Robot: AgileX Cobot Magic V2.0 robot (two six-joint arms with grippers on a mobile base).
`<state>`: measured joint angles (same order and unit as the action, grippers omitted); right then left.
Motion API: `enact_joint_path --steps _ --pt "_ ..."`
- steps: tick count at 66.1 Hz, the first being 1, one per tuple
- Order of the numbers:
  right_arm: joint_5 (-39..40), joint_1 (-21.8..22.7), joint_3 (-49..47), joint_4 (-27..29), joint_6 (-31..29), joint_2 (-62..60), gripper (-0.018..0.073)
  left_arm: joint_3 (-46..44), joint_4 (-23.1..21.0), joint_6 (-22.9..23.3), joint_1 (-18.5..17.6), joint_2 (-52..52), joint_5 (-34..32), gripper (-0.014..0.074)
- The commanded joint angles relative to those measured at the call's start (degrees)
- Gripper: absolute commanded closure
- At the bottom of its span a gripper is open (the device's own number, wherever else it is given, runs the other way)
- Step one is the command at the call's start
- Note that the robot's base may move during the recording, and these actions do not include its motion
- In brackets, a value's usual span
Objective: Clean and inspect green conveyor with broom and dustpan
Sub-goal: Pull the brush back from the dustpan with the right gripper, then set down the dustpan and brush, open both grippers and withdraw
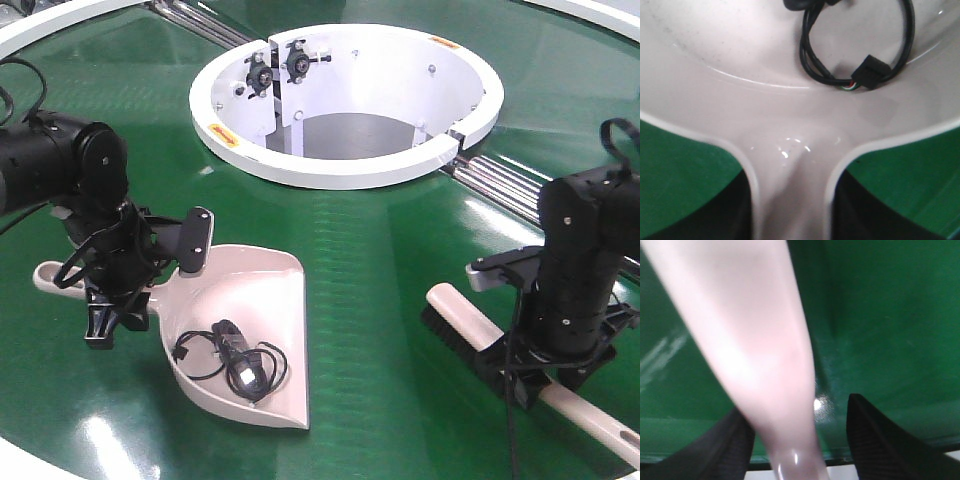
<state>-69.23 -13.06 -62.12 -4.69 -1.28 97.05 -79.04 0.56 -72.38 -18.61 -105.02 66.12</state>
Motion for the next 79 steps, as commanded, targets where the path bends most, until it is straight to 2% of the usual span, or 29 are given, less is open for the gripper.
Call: enact_joint_path --steps 1,14,23,34,46,52,63,73,79 --pt "0.21 0.25 -1.22 -1.67 -0.06 -4.28 0.0156 -1.53 -2.57 2.2 -0.56 2.68 0.61 0.0274" --pt "1.0 0.25 -1.22 -1.67 -0.06 -7.75 0.0156 -1.53 -2.26 6.18 -0.56 3.09 0.54 0.0118" --pt "1.29 0.25 -1.22 -1.73 -0.12 -10.39 0.0156 -1.53 -2.26 6.61 -0.56 4.65 0.77 0.0056" --pt "4.73 0.14 -1.22 -1.67 -0.15 -14.92 0.0156 -1.53 -2.83 6.61 -0.56 8.54 2.83 0.0048" --pt "13.46 0.12 -1.22 -1.67 -0.09 -20.81 0.0156 -1.53 -3.36 7.45 -0.56 14.23 4.06 0.0059" --pt "18.45 0.12 -1.22 -1.61 -0.09 -23.86 0.0156 -1.53 -3.36 10.91 -0.56 17.69 3.33 0.0063" --pt "25.29 0.12 -1.22 0.33 -0.15 -30.05 0.0156 -1.53 -3.36 21.51 -0.56 23.39 1.02 0.0063" --pt "27.23 0.12 -1.22 1.8 -0.52 -36.85 0.0156 -1.53 -3.61 26.08 -0.56 28.95 -3.06 0.0063" --pt "27.63 0.12 -1.22 2.45 -0.46 -41.78 0.0156 -1.53 -3.86 34.17 -0.56 32.93 -4.89 0.0063"
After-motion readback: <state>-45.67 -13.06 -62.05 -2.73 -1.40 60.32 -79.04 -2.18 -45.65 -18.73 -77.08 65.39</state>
